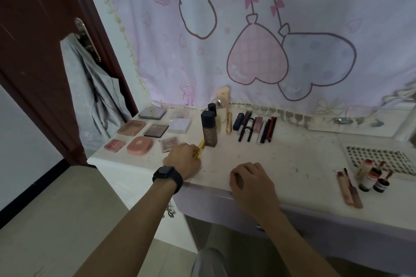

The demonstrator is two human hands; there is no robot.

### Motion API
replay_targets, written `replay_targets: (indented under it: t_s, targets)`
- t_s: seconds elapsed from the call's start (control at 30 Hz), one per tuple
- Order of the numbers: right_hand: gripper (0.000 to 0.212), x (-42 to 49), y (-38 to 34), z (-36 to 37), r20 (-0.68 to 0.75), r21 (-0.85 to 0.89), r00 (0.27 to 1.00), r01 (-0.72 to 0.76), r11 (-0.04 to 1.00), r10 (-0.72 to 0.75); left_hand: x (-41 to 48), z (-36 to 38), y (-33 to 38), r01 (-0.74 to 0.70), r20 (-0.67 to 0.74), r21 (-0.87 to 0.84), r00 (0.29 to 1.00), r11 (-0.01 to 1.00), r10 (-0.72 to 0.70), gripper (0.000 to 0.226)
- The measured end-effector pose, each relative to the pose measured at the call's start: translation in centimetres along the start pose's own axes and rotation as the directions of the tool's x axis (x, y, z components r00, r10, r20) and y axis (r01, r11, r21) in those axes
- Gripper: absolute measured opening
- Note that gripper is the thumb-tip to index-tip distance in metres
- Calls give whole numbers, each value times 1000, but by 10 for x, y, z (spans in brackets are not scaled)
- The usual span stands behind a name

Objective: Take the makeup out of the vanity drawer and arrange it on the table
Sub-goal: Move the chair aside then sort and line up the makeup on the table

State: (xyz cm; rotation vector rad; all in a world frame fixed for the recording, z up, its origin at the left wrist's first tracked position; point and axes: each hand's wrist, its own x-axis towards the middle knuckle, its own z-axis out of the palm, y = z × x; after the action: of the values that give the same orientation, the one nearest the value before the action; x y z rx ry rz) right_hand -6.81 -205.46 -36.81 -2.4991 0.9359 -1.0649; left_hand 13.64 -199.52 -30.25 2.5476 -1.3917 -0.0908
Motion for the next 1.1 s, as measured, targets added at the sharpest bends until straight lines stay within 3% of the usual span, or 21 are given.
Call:
replay_targets:
  t_s: [0.3, 0.5, 0.67, 0.77, 0.93, 1.1]
  targets:
    - [10, -1, 0, -2, 39, -110, 998, 55, 992, -51, -7, -2, 8, -40, -13, 69, 999, 997, 41, 39]
    - [24, -4, 7, -19, 168, -56, 985, 37, 998, -27, -15, -6, 30, -136, -48, 39, 989, 990, 137, 36]
    - [22, -25, 46, -58, 25, -234, 999, -31, 972, 38, -14, 3, 73, -248, -16, -76, 969, 966, 247, 34]
    - [25, -33, 70, -73, 36, -343, 991, -111, 933, 131, -5, 15, 108, -281, 36, -111, 958, 953, 286, 34]
    - [36, -40, 77, -72, 5, -350, 992, -117, 929, 127, 22, 35, 164, -336, 69, -84, 937, 938, 342, 38]
    - [34, -39, 79, -69, -18, -333, 993, -113, 936, 114, 54, 50, 192, -374, 14, 97, 927, 922, 375, 36]
